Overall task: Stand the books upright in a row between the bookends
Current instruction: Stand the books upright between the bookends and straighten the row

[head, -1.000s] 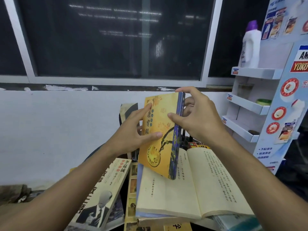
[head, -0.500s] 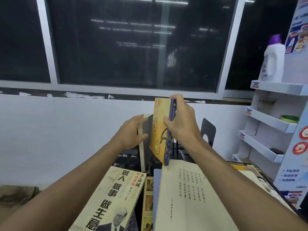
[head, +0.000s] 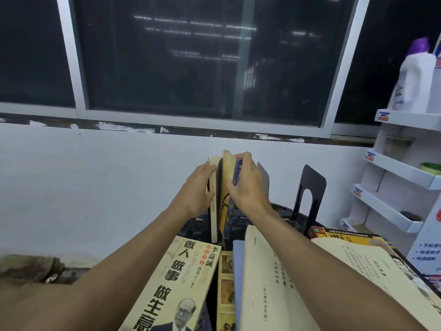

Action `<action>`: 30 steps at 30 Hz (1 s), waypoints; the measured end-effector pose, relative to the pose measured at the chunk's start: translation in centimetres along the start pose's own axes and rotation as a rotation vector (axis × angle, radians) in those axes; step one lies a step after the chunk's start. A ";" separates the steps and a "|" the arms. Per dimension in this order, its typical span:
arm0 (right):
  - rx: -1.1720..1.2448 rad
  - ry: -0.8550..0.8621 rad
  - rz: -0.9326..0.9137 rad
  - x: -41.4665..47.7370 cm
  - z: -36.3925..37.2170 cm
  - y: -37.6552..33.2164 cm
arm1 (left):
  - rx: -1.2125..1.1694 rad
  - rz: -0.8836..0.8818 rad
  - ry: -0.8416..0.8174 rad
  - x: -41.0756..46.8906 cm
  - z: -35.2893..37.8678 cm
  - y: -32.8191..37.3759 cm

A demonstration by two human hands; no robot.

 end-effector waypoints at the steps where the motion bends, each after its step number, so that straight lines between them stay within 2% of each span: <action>1: 0.011 -0.009 -0.001 -0.1 0.5 0.2 | -0.016 0.000 0.011 -0.1 0.0 -0.1; 14: 0.096 -0.076 -0.016 -1.1 3.2 1.9 | -0.104 -0.033 0.060 -0.6 0.2 -0.5; 20: 0.133 -0.190 -0.024 -1.6 2.1 1.9 | -0.099 -0.067 0.050 -0.5 0.5 -0.8; 26: 0.135 -0.421 -0.024 -2.0 1.0 2.2 | -0.105 -0.054 0.045 -0.4 0.4 -0.5; 30: 0.136 -0.431 -0.034 -2.1 1.3 2.1 | -0.101 -0.048 0.044 -0.2 0.6 -0.5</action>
Point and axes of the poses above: each hand's wrist, its own x-axis towards the middle knuckle, its own z-axis out of the palm, y = z × x, the point moved 4 cm from there along x, towards the middle knuckle, and after that the axes turned 3 degrees about y, right-handed, at the moved point
